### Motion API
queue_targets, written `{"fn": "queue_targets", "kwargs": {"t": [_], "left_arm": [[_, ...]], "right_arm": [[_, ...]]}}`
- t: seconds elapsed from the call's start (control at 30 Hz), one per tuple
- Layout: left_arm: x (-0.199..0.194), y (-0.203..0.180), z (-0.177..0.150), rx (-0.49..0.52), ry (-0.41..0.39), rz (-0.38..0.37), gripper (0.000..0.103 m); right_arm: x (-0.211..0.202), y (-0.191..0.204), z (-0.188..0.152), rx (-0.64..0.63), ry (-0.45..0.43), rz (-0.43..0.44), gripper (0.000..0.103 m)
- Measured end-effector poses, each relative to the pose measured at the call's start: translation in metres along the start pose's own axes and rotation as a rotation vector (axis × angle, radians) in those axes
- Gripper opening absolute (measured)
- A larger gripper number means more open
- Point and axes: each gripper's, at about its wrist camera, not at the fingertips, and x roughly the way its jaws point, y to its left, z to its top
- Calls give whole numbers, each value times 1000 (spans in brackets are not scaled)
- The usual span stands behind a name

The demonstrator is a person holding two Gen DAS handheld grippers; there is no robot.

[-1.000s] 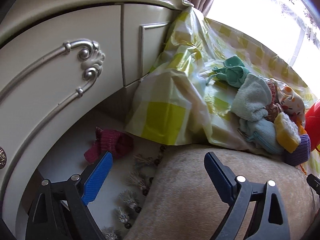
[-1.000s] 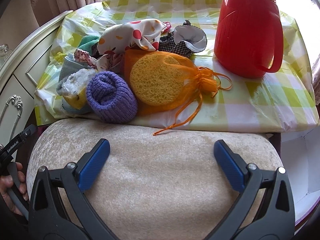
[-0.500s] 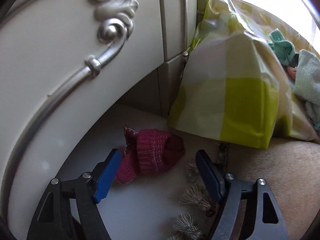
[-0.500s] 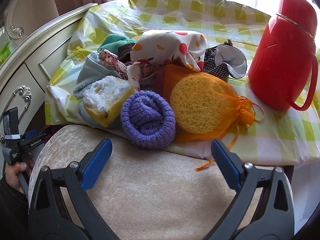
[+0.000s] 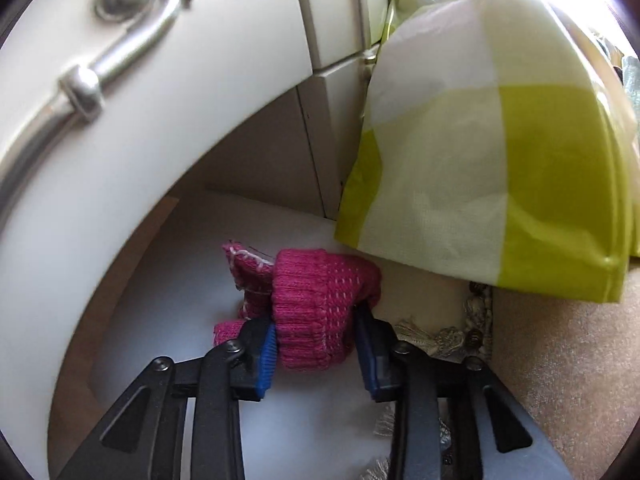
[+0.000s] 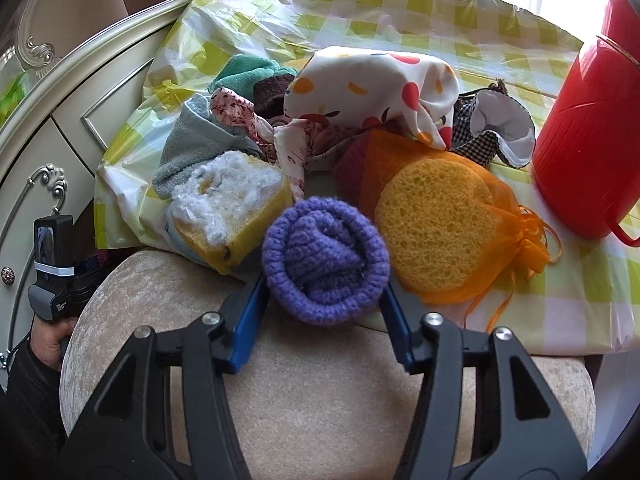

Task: Organize soft objects
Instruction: 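Drop the pink hat into the white box while right drops purple roll there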

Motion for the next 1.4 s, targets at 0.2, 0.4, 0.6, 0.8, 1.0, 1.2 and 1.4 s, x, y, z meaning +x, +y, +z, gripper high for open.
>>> {"fn": "queue_targets", "kwargs": {"t": [0.2,0.4,0.6,0.8,1.0,1.2,1.4], "left_arm": [[-42,-4,-10,23,-51,15,32],[-99,5,-20,-4,-122,-18,32],[-161,-14,-23,-6,-194,-60,32],[-198,-88,-9,60,-263,-119,32],[-222,-172,11,192,-337,-258,32],[-243,-243,7,279,-360,-423,32],[-256,-301,-1,340,-335,-567,32]], "right_arm": [[-7,-8,-6,34,-18,40,54],[-19,-18,-11,85,-55,81,53],[-34,-30,-21,122,-93,118,52],[-53,-50,-29,182,-133,158,52],[-75,-79,-39,240,-156,183,52],[-99,-115,-55,308,-189,157,52],[-122,-162,-76,396,-200,96,52]]}}
